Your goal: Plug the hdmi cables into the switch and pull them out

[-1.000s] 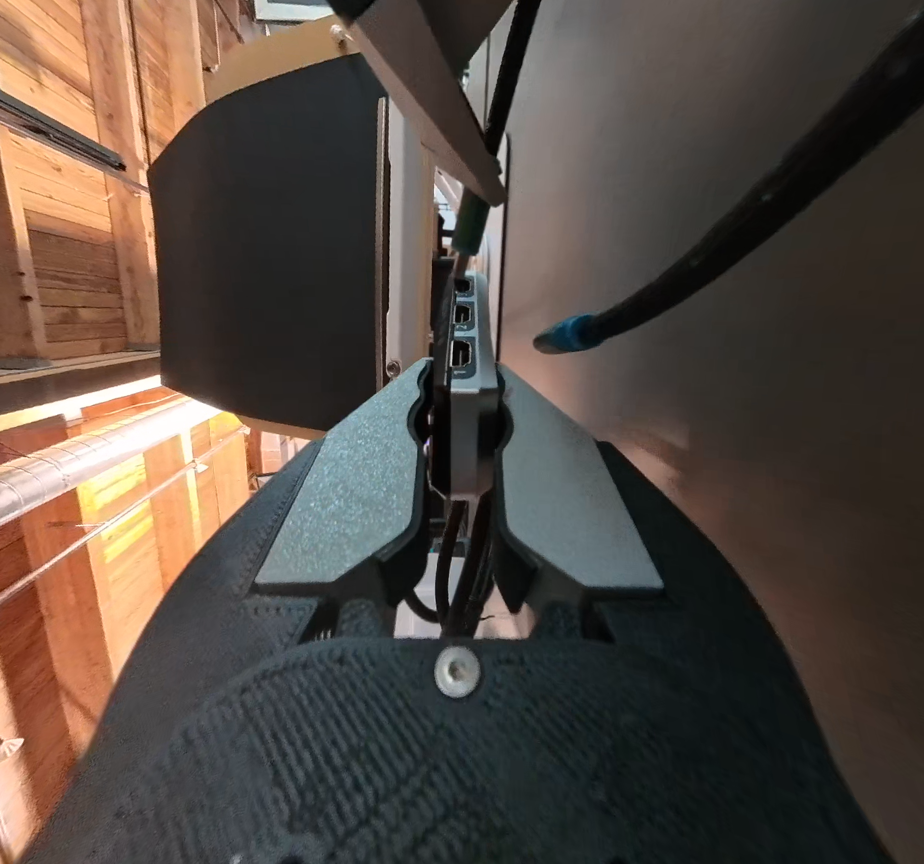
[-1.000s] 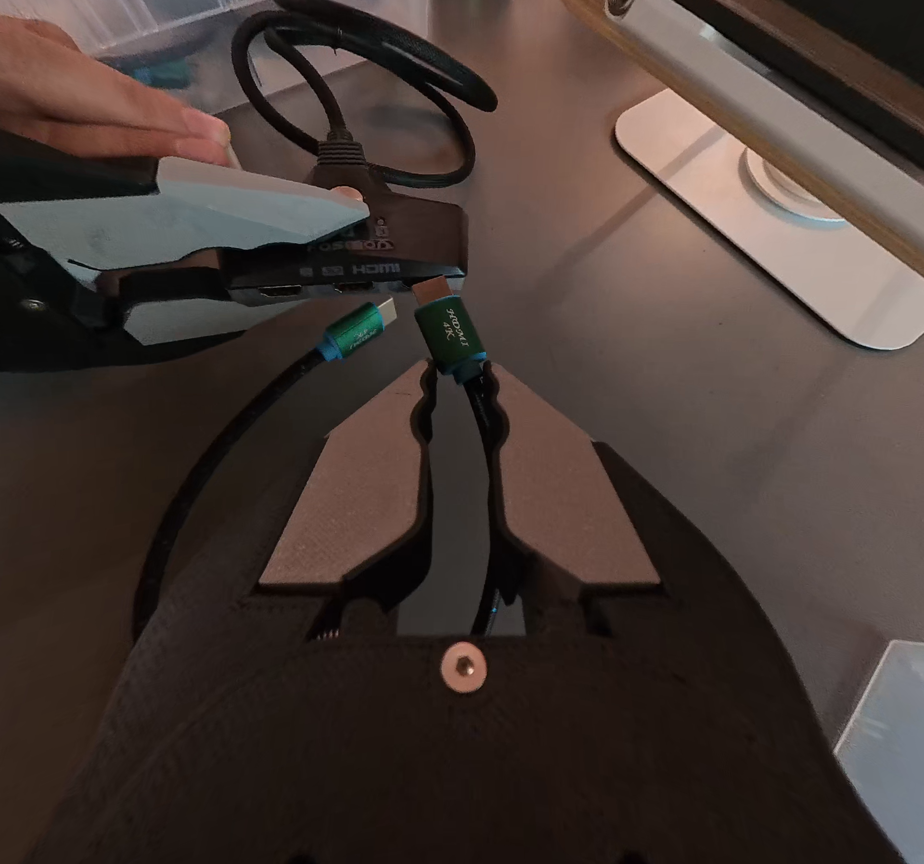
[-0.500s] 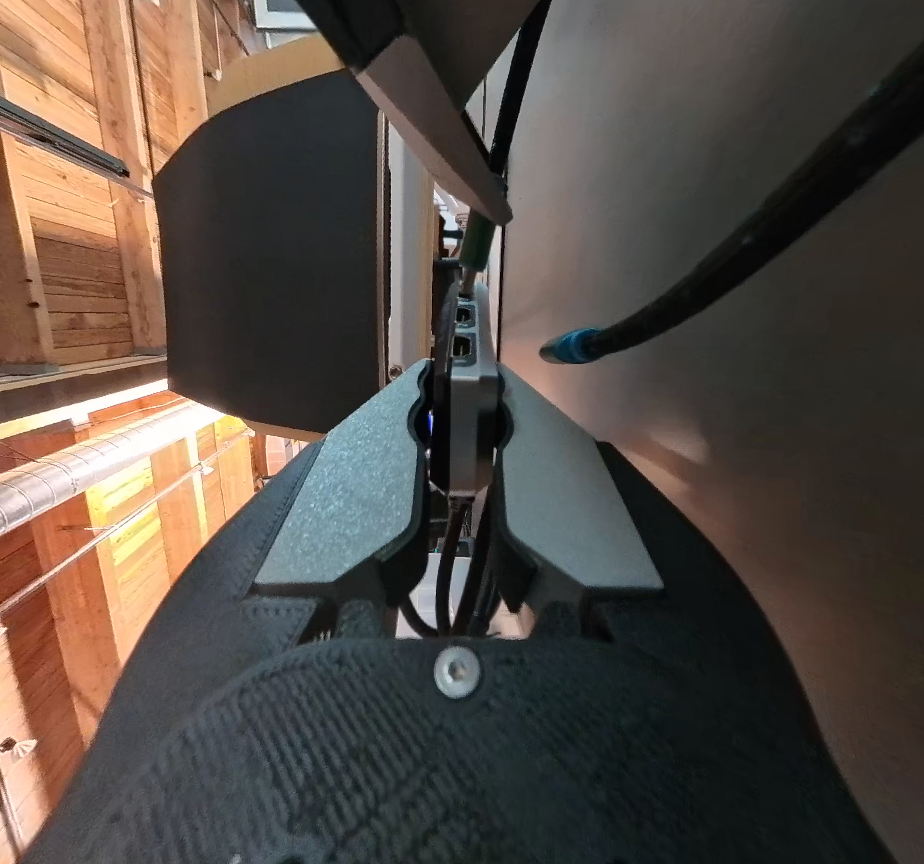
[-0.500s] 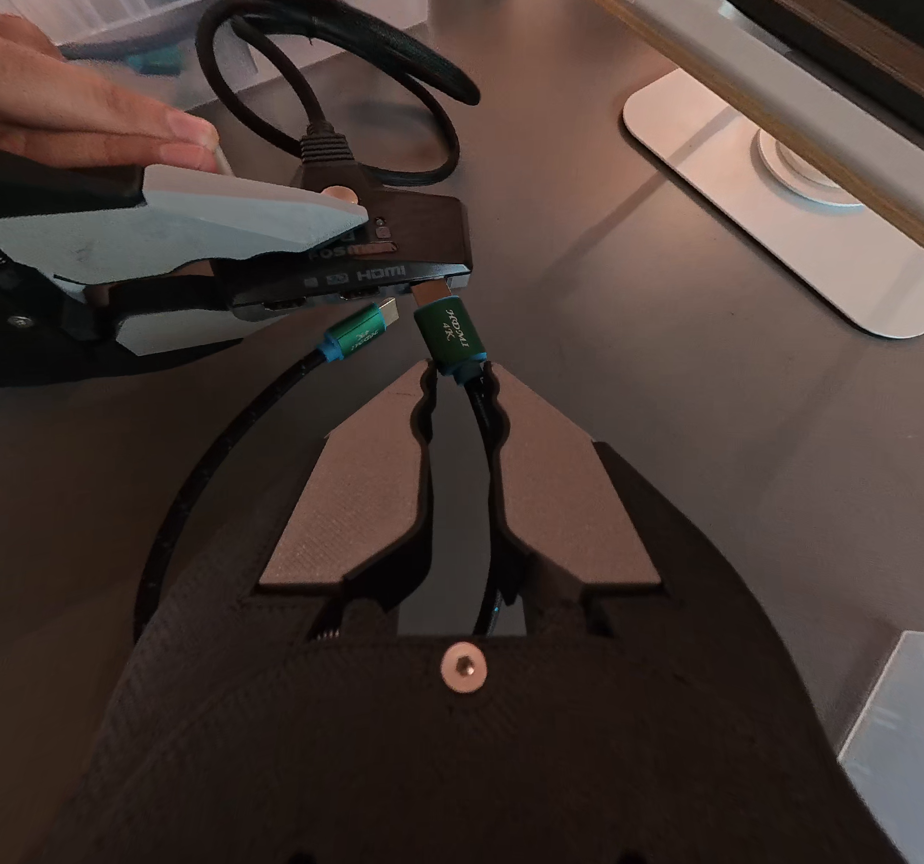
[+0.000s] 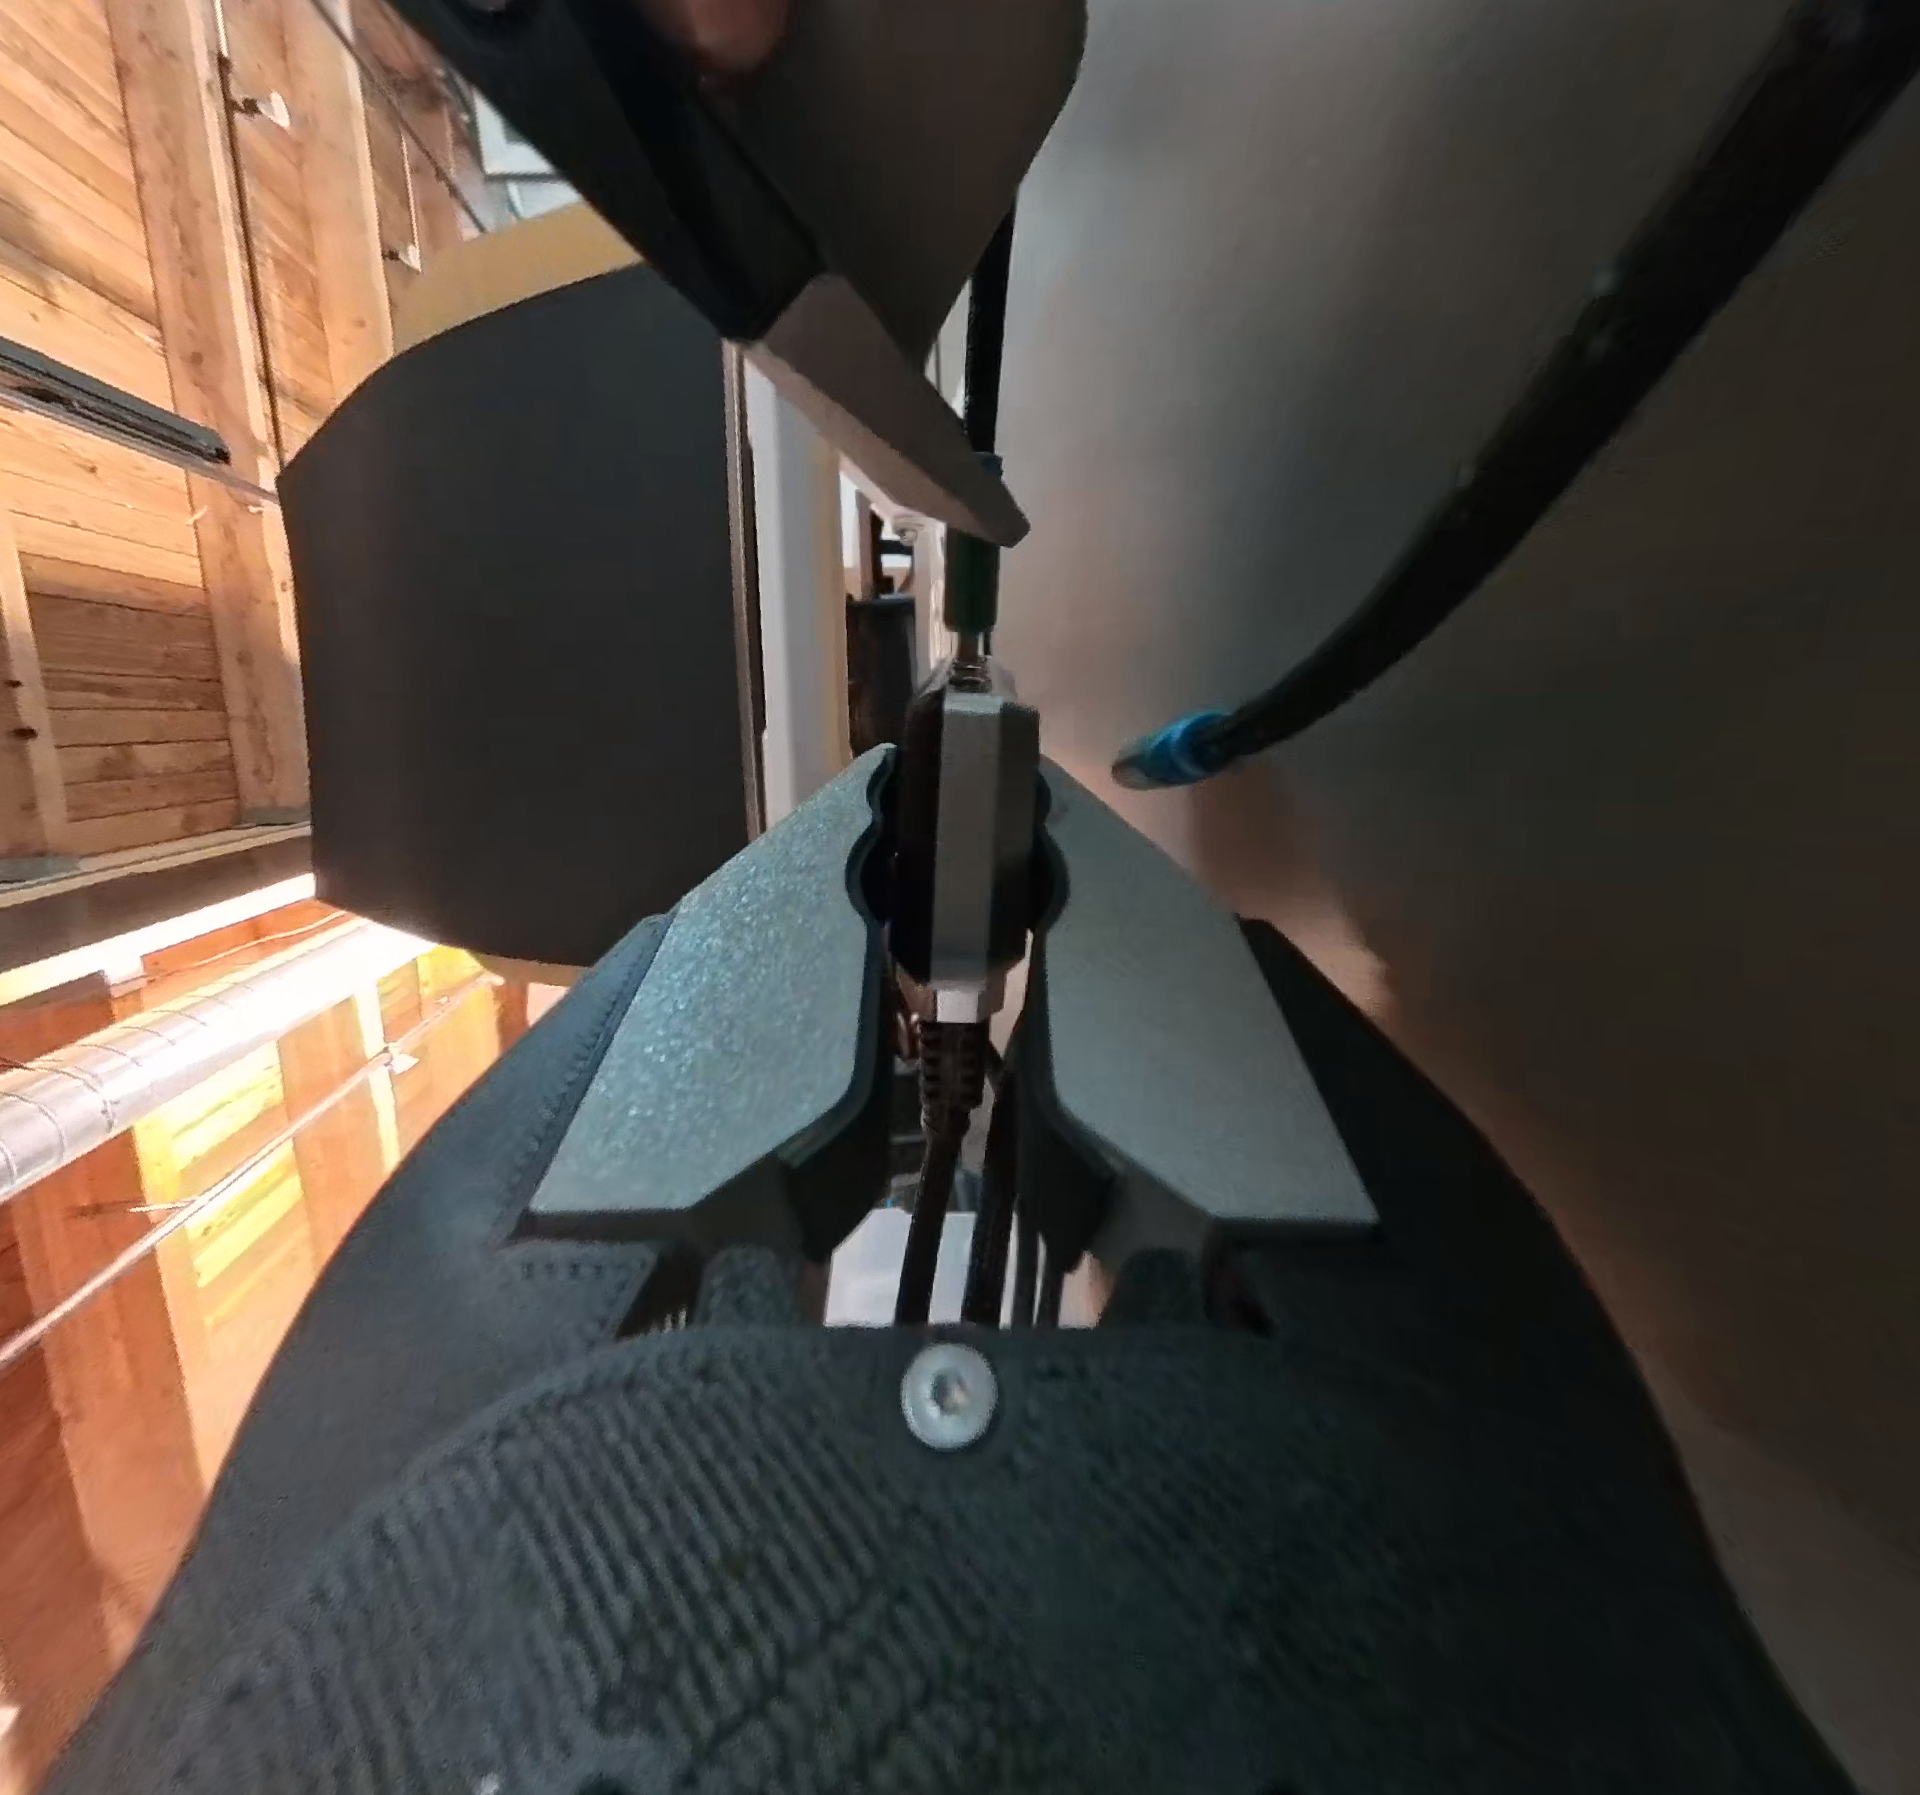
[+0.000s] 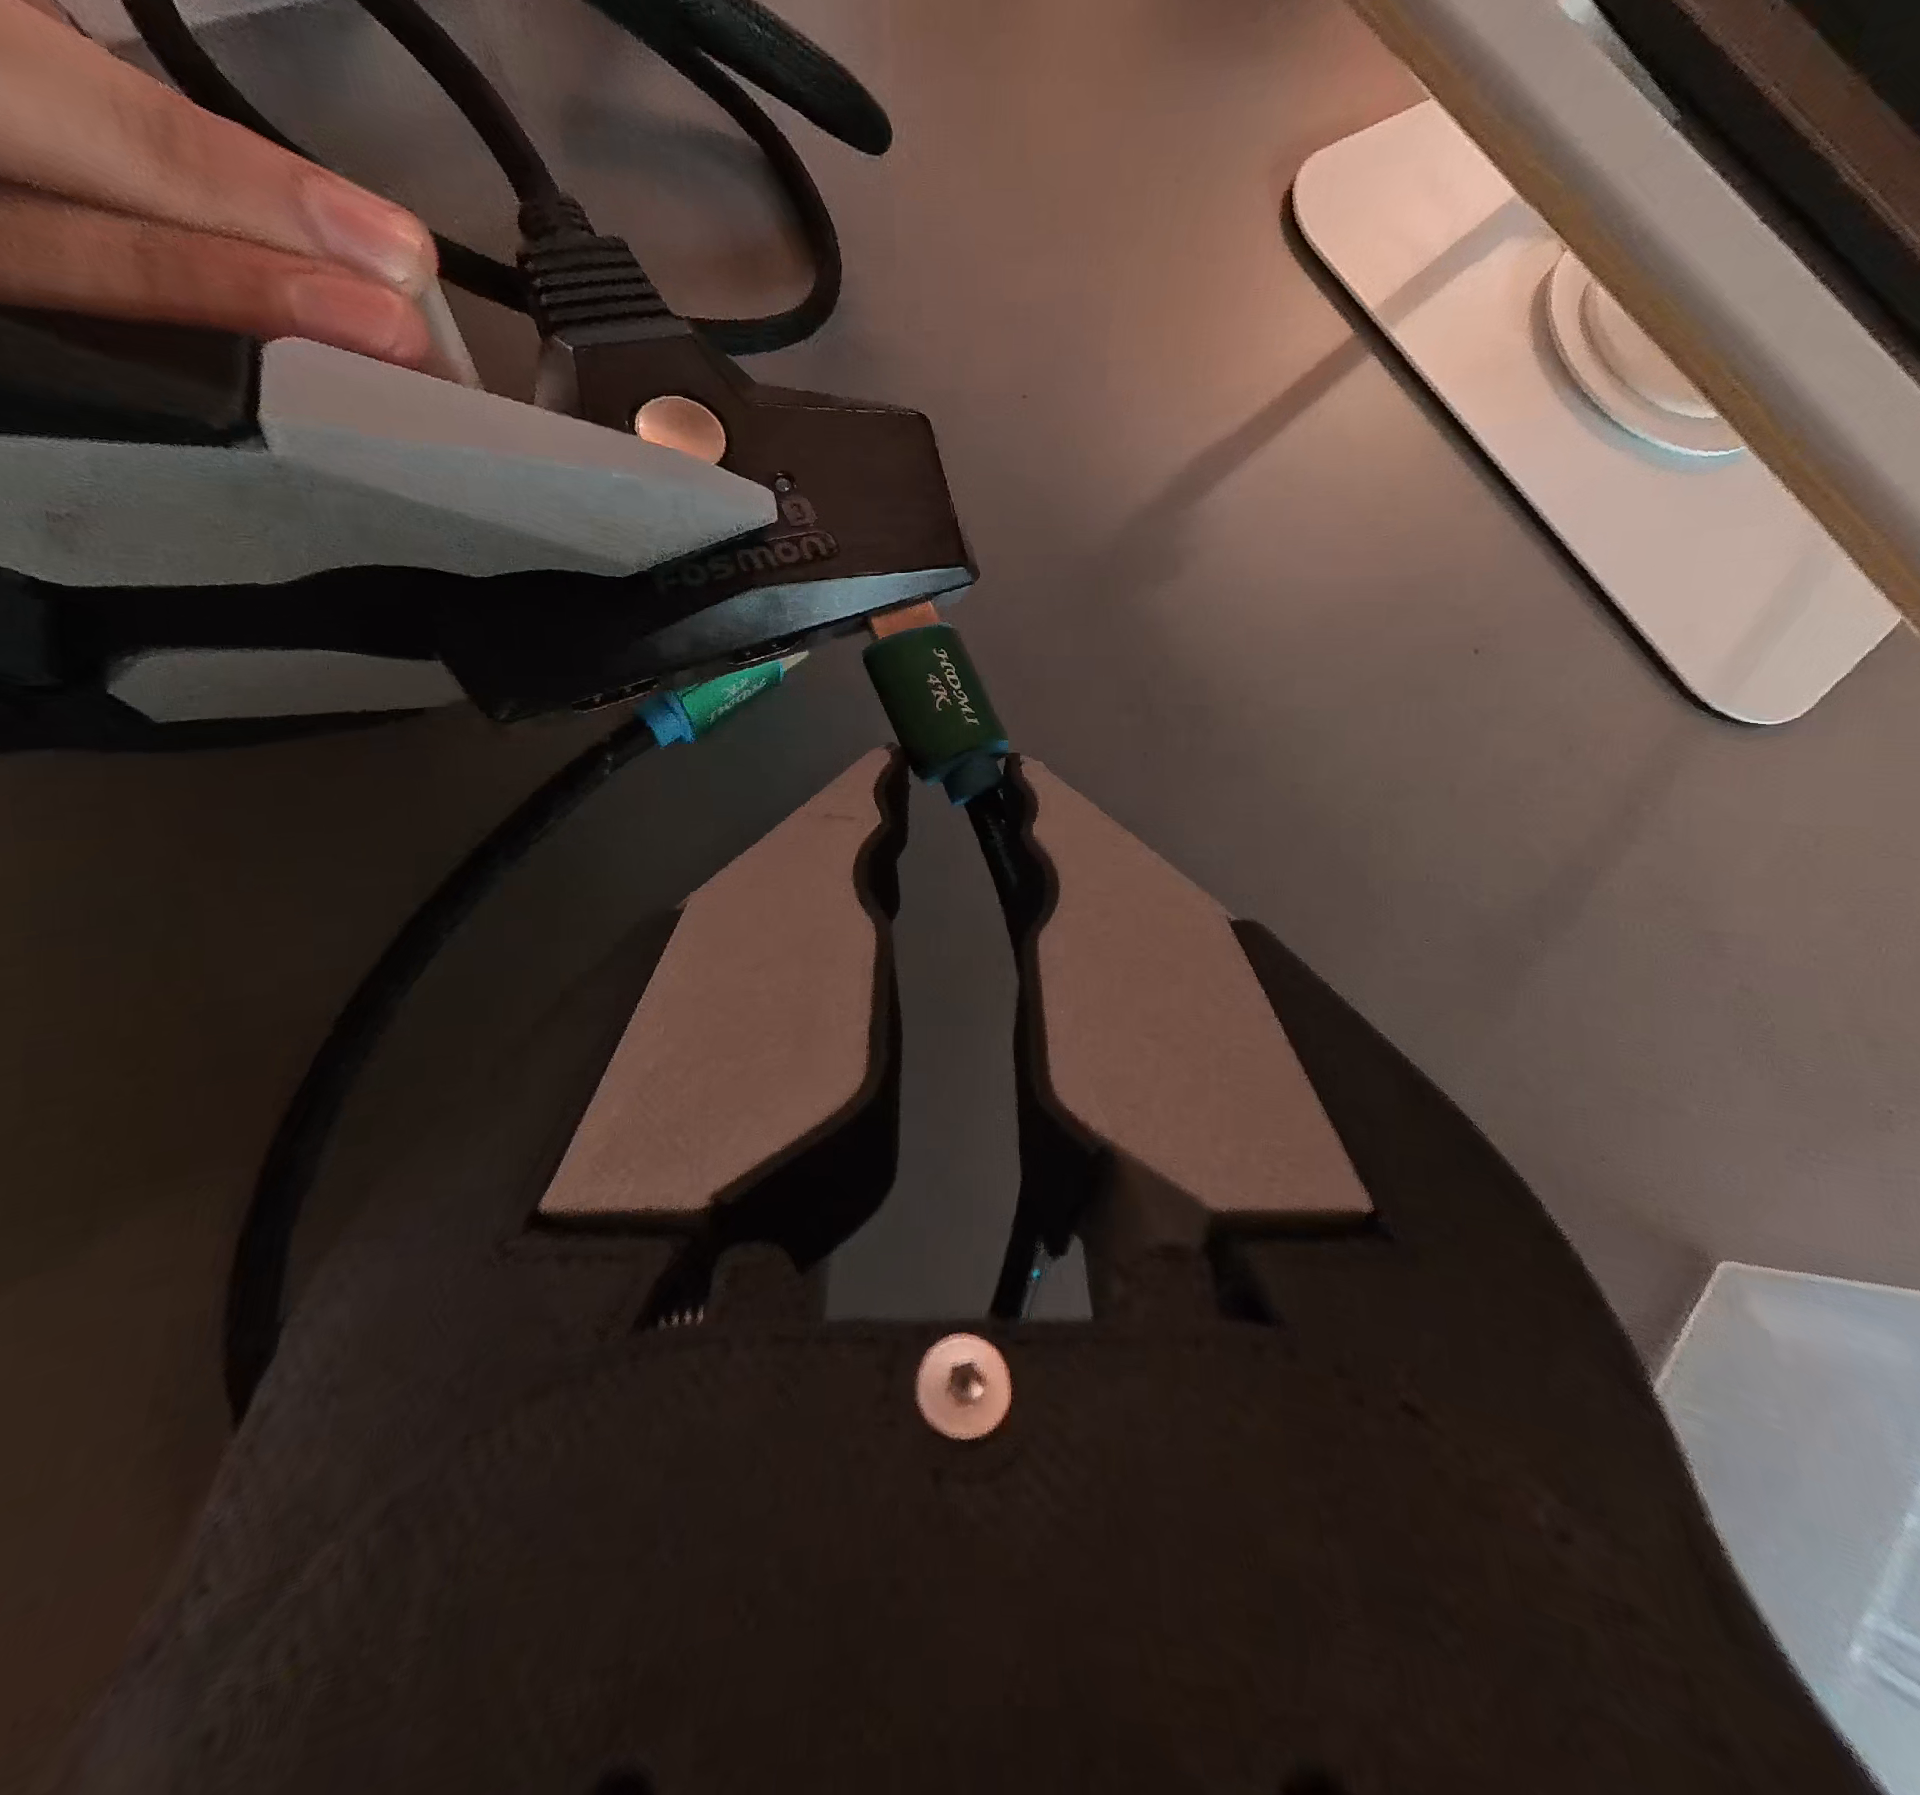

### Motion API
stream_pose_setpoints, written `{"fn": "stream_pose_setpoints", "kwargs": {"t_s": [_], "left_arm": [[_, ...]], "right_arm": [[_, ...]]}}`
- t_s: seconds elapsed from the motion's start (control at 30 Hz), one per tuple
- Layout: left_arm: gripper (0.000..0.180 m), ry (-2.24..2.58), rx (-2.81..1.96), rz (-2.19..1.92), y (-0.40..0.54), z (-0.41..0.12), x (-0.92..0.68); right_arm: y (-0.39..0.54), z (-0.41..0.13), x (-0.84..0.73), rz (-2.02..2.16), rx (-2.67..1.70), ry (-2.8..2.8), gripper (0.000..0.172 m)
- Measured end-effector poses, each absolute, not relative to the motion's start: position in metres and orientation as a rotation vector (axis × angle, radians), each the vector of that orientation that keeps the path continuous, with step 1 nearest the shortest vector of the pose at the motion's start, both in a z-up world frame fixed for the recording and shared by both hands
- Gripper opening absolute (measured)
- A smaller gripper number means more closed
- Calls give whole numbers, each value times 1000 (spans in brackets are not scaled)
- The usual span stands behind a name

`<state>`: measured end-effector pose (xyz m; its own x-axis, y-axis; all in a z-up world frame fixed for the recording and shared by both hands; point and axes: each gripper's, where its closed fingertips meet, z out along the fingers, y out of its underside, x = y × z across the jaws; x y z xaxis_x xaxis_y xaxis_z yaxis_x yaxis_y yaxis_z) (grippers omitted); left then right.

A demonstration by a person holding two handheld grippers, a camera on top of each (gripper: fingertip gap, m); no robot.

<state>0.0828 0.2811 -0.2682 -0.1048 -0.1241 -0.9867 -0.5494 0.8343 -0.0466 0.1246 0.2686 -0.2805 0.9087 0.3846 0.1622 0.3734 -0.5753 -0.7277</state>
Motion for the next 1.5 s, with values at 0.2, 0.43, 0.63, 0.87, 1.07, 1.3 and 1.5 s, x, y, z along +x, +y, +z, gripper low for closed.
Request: {"fn": "stream_pose_setpoints", "kwargs": {"t_s": [0.2,0.43,0.63,0.87,1.07,1.3,1.5], "left_arm": [[19,1649,-602,259,282,-266,81],[29,1606,-674,274,296,-269,82],[27,1635,-630,309,295,-268,81],[26,1731,-611,123,275,-278,83],[27,1677,-685,119,285,-269,84],[26,1576,-693,183,300,-260,75],[24,1587,-546,275,302,-258,72]], "right_arm": [[268,-277,121,122,-2200,-550,13],[266,-275,113,251,-2185,-543,13],[265,-274,112,230,-2175,-570,13],[262,-286,106,289,-2209,-637,12],[264,-276,110,420,-2159,-563,13],[261,-272,113,465,-2142,-557,12],[255,-270,111,565,-2126,-580,12]]}}
